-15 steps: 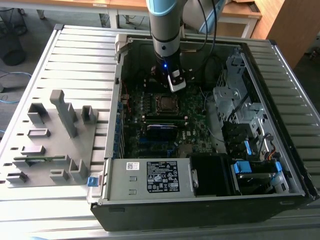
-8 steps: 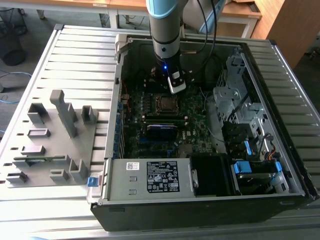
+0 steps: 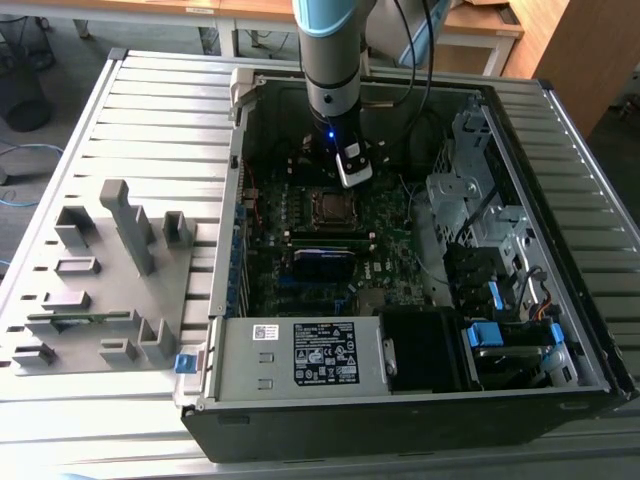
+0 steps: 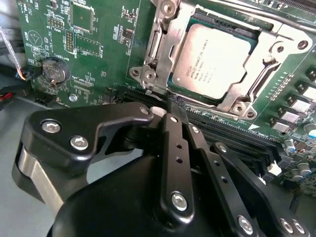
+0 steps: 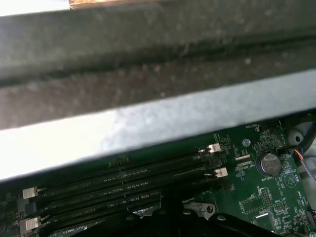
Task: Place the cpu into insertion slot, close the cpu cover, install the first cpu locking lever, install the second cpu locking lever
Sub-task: 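Install the first cpu locking lever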
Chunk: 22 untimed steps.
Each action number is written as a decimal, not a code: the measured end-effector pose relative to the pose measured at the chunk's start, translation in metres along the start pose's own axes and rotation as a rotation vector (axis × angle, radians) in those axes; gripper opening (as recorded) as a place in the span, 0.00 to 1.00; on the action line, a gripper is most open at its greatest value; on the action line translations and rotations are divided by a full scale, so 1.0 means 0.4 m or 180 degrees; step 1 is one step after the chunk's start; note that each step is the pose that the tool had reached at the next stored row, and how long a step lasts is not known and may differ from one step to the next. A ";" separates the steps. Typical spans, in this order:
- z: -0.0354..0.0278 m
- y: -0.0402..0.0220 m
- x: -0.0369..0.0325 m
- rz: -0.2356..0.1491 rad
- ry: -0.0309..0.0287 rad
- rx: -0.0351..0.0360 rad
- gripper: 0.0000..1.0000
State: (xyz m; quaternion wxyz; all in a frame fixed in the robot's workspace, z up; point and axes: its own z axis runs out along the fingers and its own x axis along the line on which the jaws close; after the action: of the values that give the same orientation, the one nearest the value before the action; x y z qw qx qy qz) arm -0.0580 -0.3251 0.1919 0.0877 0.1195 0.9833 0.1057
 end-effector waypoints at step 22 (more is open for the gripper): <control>-0.021 0.020 0.000 -0.0003 -0.0021 -0.0012 0.10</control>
State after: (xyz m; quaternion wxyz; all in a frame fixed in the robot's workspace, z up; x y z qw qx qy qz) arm -0.0581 -0.3190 0.2019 0.0912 0.1192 0.9829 0.1071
